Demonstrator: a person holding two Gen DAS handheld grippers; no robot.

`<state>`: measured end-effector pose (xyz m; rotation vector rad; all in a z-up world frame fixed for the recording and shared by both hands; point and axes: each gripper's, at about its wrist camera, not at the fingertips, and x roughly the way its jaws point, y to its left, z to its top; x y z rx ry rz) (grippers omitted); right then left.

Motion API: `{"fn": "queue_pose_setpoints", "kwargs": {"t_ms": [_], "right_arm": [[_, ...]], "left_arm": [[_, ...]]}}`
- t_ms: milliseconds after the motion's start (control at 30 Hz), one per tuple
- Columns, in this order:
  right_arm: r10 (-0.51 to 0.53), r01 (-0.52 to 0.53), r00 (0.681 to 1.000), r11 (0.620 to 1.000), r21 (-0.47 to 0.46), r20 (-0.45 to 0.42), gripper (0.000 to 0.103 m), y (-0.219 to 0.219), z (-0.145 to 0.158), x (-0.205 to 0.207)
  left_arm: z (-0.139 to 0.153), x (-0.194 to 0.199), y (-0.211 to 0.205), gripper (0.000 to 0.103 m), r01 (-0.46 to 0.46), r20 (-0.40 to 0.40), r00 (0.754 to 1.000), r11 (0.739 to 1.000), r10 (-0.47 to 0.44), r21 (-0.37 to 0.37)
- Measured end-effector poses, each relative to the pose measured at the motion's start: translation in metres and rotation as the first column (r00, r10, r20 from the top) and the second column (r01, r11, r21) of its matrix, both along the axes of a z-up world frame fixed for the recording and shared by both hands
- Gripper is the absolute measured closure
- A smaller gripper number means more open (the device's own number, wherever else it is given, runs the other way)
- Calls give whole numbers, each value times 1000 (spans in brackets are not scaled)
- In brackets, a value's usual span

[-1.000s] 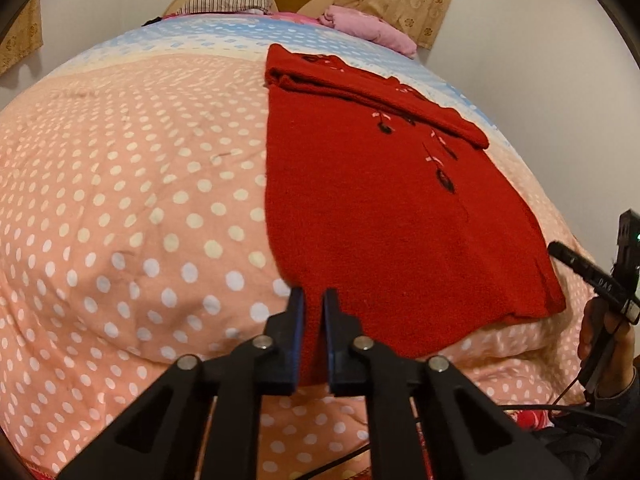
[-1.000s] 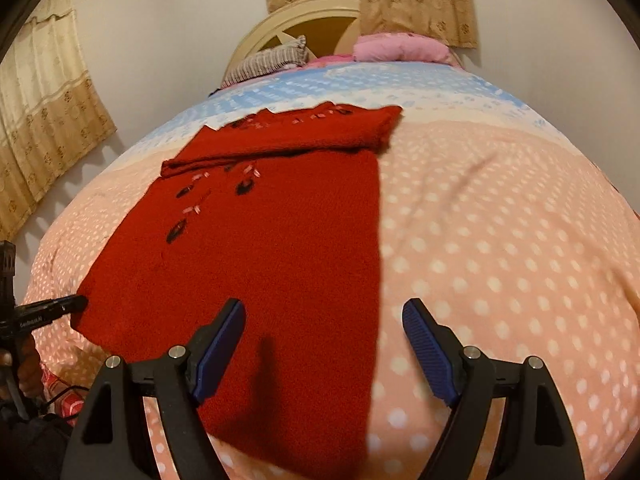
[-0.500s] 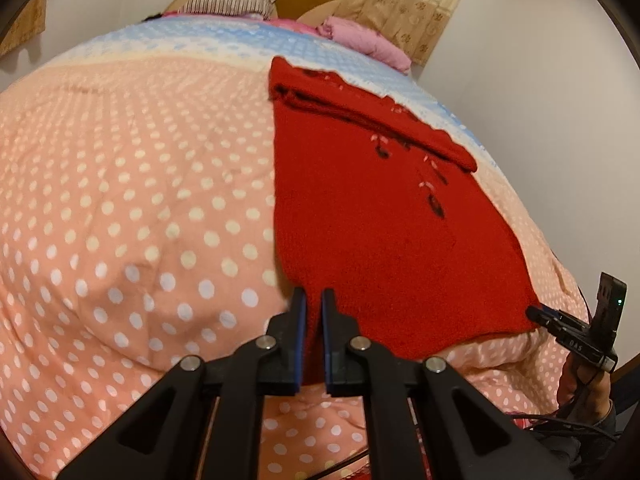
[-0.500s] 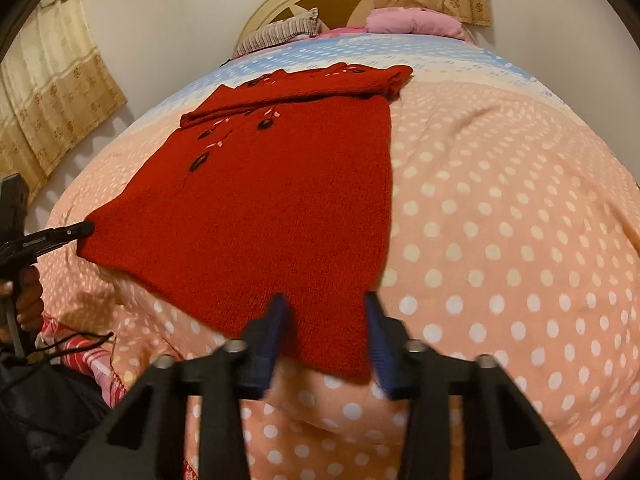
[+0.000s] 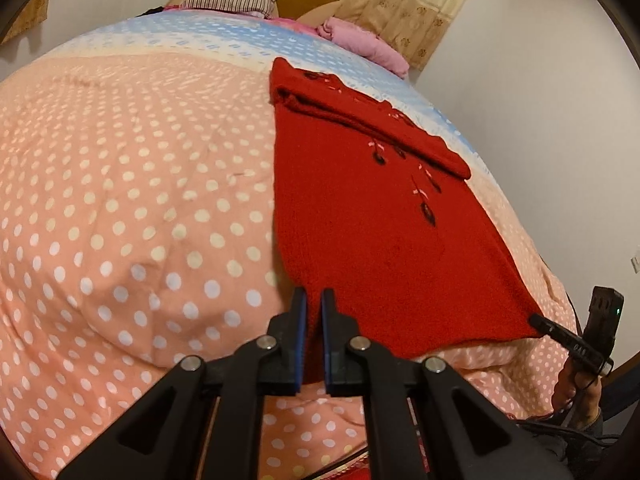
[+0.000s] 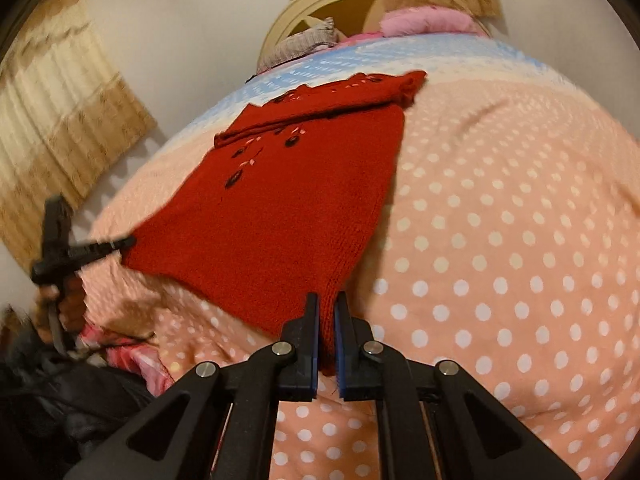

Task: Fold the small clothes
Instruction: 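Lift the hem with both tools and fold it toward the collar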

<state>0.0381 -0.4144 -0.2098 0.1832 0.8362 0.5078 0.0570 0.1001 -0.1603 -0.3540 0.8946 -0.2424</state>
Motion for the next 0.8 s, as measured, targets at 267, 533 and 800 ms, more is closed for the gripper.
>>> {"fn": "queue_pose_setpoints", "kwargs": {"t_ms": [267, 533, 800], "right_arm": [[-17, 5, 998, 984, 180, 68, 97, -11, 41, 17], [-71, 44, 986, 983, 177, 153, 97, -7, 77, 46], [-95, 57, 978, 978, 203, 183, 97, -7, 93, 66]], "left_arm": [[34, 17, 4, 96, 8, 86, 996, 1000, -10, 15], [52, 48, 12, 96, -22, 123, 992, 999, 25, -27], [57, 67, 13, 96, -46, 120, 992, 999, 47, -11]]}}
